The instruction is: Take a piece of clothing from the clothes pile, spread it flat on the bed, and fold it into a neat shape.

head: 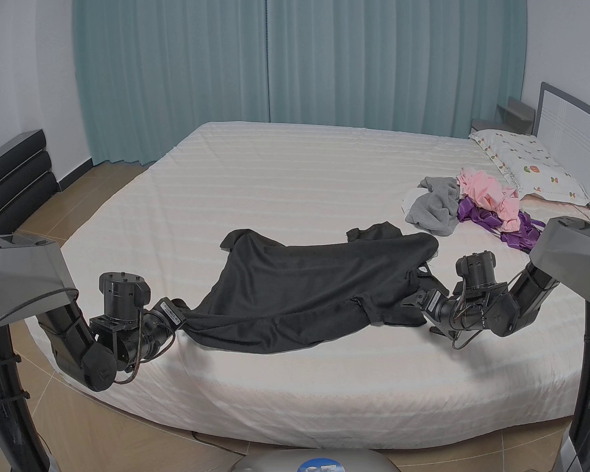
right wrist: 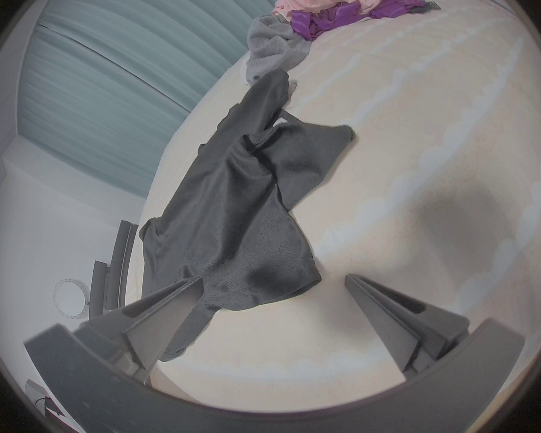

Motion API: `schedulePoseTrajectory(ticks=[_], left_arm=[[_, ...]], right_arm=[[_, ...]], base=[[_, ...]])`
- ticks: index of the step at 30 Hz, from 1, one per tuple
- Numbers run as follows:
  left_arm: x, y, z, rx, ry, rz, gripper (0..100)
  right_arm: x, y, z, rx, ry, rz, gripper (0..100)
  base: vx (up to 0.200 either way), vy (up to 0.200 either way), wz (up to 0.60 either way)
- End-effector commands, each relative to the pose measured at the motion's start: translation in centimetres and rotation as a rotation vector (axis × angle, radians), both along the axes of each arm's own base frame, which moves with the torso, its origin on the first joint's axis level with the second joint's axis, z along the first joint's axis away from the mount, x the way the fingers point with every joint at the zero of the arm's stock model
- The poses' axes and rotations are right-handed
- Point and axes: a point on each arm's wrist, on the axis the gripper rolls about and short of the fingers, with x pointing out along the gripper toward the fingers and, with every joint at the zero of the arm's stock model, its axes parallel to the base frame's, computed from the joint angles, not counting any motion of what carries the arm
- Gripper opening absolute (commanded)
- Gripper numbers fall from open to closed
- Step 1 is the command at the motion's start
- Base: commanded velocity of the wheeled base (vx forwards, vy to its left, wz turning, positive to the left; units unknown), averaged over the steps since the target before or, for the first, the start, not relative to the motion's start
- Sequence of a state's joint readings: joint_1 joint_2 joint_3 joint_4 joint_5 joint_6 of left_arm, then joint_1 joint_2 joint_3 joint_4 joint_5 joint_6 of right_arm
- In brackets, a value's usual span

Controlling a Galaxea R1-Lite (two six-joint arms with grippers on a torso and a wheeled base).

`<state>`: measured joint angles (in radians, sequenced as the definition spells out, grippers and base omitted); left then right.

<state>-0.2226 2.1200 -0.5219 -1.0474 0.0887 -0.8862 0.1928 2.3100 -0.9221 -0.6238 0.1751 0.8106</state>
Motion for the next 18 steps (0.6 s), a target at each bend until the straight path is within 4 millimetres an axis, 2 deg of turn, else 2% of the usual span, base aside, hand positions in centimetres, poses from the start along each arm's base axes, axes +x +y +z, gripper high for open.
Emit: schedulePoseTrajectory(ticks=[1,4,5,11,18], left_arm=[[0.0,0.0,0.0,0.000,0.000,0.001,0],[0.0,0.0,-0.1,0.000,0.003,0.001,0],[0.0,0.0,-0.1,0.000,0.003,0.001,0],[0.0,0.0,0.0,-0.001,-0.001,0.001,0],[-0.2,0.0,-0.1,0.005,0.006,-0.002,0]], right_arm=[[0.4,0.8,-1.1,-0.001,0.014,0.017,100],[0.6,1.1,-1.2,-0.002,0.011,0.022,100],[0.7,1.3,-1.3,-0.003,0.011,0.024,0],[0.6,0.9,-0.7,-0.022,-0.005,-0.003,0],[-1.1,-0.4,1.8,-0.013,-0.024,-0.017,0]], base=[[0.000,0.000,0.00],[0.000,0.000,0.00],[0.000,0.000,0.00],[0.000,0.000,0.00],[0.000,0.000,0.00]])
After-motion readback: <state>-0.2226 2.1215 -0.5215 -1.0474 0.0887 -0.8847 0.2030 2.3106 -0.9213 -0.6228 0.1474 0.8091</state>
